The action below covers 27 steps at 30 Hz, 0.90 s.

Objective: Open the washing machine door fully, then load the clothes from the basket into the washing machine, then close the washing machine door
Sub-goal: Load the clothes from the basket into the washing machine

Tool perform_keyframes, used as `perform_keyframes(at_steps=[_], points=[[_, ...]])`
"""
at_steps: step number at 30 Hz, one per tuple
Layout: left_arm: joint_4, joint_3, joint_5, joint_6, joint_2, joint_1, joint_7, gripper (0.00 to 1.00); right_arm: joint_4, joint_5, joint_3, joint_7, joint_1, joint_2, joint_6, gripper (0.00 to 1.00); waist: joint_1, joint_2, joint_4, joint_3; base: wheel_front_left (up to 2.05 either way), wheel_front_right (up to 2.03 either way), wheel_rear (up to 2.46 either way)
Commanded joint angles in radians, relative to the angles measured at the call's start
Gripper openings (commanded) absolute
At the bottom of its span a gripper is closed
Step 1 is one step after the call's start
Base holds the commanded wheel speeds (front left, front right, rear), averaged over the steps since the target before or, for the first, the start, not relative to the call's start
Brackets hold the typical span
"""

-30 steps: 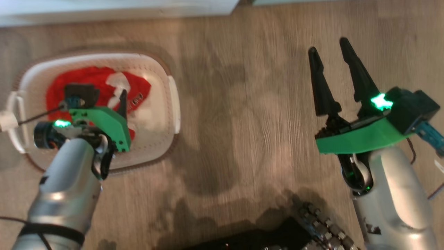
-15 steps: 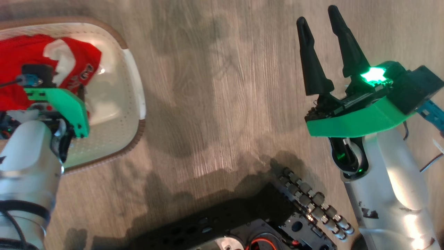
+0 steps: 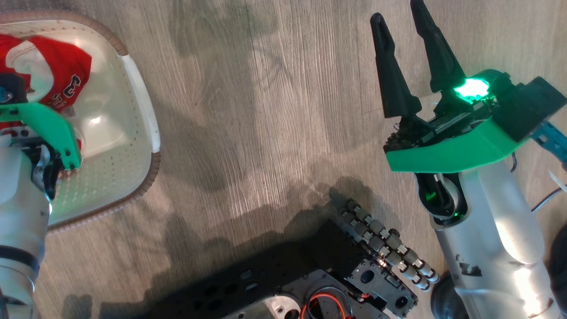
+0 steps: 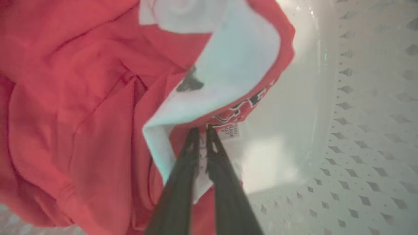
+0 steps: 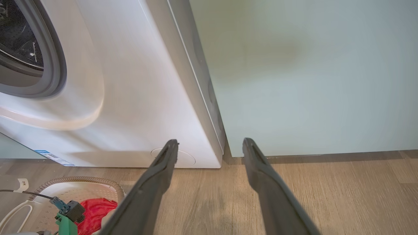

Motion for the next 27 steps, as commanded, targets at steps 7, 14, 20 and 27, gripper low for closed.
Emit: perform_keyframes(at_steps=[7,14,20,27], points=[[0.02,0.02,-0.007,0.009,0.027,0.021,-0.061,0.0,-0.005,0.0,0.007,-0.006,0.04,0.005,0.0,1.0,0.0,0.0,0.02,-0.06,0.0,0.0,0.0],[0.01,0.021,-0.02,0.019,-0.022,0.053,-0.169,0.0,0.011,-0.042,-0.02,-0.006,0.059,0.005,0.0,1.0,0.0,0.0,0.081,-0.162,0.0,0.0,0.0],[-0.008,0.024,-0.035,0.025,-0.066,0.088,-0.239,0.0,0.026,-0.073,-0.045,-0.006,0.084,0.005,0.0,1.0,0.0,0.0,0.118,-0.237,0.0,0.0,0.0],[-0.147,0.063,-0.062,0.045,-0.111,0.168,-0.301,0.3,0.049,-0.11,-0.099,-0.006,0.144,0.005,0.0,1.0,0.0,0.0,0.179,-0.361,0.0,0.0,0.0]])
